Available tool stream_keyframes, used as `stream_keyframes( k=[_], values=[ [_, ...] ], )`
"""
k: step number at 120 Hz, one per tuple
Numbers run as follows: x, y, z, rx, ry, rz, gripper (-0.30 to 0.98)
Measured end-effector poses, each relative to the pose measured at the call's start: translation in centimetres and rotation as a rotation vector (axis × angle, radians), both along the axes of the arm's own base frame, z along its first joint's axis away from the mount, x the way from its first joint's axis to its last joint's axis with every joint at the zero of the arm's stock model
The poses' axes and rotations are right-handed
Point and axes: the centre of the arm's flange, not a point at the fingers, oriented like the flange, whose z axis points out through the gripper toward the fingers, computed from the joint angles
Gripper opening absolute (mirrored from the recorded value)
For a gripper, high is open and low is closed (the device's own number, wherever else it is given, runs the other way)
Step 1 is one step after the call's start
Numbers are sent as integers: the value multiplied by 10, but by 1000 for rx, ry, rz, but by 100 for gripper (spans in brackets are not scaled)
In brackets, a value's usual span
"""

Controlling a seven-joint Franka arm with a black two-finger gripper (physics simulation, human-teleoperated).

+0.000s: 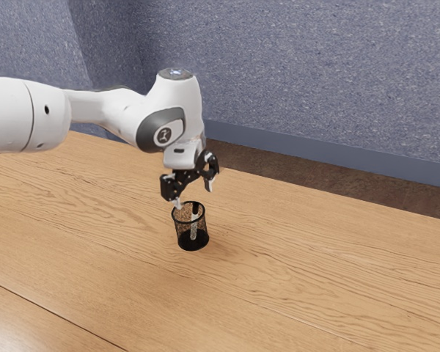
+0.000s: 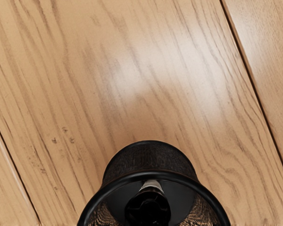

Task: Take the marker out of the pen holder and place it to the left of the pen holder.

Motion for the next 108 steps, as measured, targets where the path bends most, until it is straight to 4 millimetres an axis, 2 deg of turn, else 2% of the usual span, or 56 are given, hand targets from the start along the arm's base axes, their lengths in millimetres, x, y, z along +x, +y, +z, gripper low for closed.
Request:
stream_keyframes(
  k=[15, 33, 42, 64, 108],
  values=[
    [4, 24, -8, -7, 5, 22, 69],
    [-1, 28, -20, -14, 25, 43, 69],
    [-5, 28, -29, -23, 43, 60, 68],
    [-8, 24, -35, -52, 60, 99, 61],
    [-11, 10, -36, -81, 67, 139, 37]
  ],
)
